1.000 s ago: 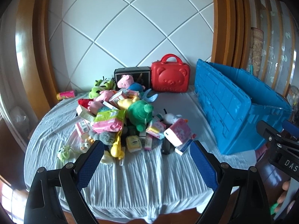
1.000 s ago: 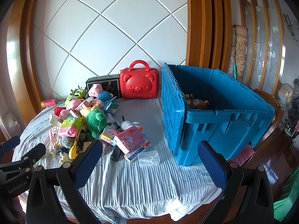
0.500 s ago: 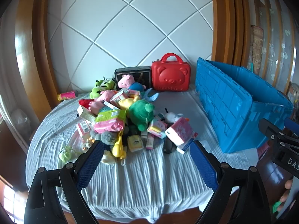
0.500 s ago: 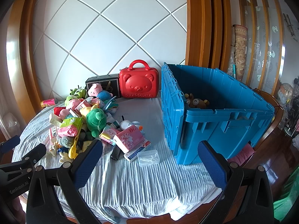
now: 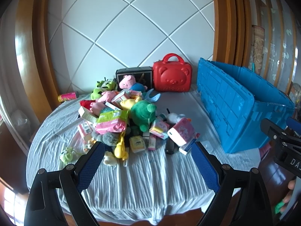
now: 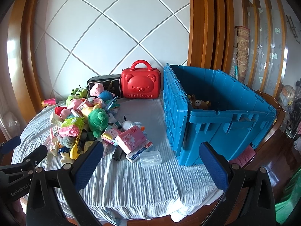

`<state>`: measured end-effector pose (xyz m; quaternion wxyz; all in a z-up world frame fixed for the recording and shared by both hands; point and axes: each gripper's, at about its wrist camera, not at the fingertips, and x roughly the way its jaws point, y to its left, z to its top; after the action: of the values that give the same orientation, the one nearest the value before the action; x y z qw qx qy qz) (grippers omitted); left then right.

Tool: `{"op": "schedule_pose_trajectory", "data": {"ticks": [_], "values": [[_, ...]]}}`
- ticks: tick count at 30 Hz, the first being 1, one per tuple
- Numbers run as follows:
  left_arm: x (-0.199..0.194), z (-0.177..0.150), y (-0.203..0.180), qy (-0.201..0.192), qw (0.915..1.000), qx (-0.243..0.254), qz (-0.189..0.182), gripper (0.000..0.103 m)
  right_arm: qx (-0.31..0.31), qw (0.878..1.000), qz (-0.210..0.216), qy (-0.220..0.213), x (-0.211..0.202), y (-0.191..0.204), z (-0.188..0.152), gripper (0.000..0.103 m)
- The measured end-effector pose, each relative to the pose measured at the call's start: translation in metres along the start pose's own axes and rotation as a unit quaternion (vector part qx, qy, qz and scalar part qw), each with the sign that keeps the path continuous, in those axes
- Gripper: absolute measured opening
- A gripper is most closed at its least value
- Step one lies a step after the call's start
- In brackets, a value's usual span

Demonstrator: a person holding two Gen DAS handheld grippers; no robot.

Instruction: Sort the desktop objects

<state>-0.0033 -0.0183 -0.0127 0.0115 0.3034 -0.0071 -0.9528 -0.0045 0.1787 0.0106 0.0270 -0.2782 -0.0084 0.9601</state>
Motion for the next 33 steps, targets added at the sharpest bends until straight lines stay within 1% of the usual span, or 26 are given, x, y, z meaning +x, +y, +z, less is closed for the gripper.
{"op": "schedule_pose_trajectory", "data": {"ticks": [12, 21, 25, 28, 33], "values": [[0.014, -0.007, 0.022, 0.014, 0.9999, -0.004, 0.001, 0.094, -0.009, 1.000, 0.002, 0.012, 0.010, 0.024, -0.003, 0.103], [0.040, -0.010, 0.034, 0.036, 0.9991, -0.019, 0.012, 0.094, -0.031, 0.999, 0.014, 0.035, 0.039, 0.043, -0.001, 0.103], [0.057, -0.011, 0.036, 0.049, 0.9983, -0.023, 0.021, 0.094, -0.039, 0.998, 0.031, 0.043, 0.061, 0.048, 0.004, 0.103], [0.077, -0.013, 0.043, 0.065, 0.9968, -0.035, 0.029, 0.094, -0.047, 0.996, 0.056, 0.053, 0.087, 0.055, 0.008, 0.103], [0.125, -0.022, 0.071, 0.107, 0.9891, -0.081, 0.060, 0.094, -0.069, 0.988, 0.112, 0.083, 0.148, 0.076, 0.009, 0.103]]}}
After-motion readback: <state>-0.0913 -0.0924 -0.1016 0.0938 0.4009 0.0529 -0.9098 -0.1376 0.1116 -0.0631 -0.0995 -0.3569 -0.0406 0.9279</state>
